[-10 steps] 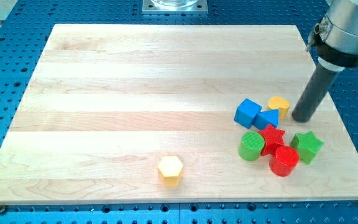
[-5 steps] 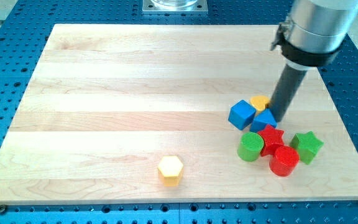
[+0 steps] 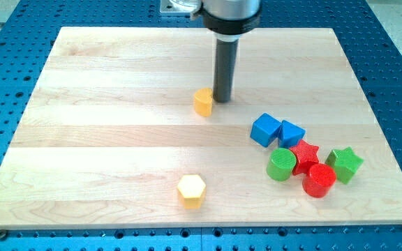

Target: Place the yellow heart horizontally to the hexagon

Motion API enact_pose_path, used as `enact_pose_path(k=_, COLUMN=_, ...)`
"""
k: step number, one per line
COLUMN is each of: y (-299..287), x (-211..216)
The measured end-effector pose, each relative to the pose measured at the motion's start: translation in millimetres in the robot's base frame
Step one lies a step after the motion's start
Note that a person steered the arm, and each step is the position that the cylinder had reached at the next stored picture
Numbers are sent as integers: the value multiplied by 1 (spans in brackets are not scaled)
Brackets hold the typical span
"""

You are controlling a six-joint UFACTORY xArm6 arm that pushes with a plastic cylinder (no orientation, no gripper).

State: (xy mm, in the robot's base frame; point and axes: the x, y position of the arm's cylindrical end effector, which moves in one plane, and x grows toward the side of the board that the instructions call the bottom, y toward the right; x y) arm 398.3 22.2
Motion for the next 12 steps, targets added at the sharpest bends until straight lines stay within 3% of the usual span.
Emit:
enact_pose_path(k=1, y=-53, x=39)
enact_pose_path(k=2, y=-52, x=56)
enact_pose_path(k=8, y=-47, x=54)
enact_pose_path(k=9, y=-48, x=36)
enact_pose_path(k=10, y=-68, x=55)
enact_pose_path(k=11, y=-68, x=127)
enact_pose_path(k=12, y=-76, x=130)
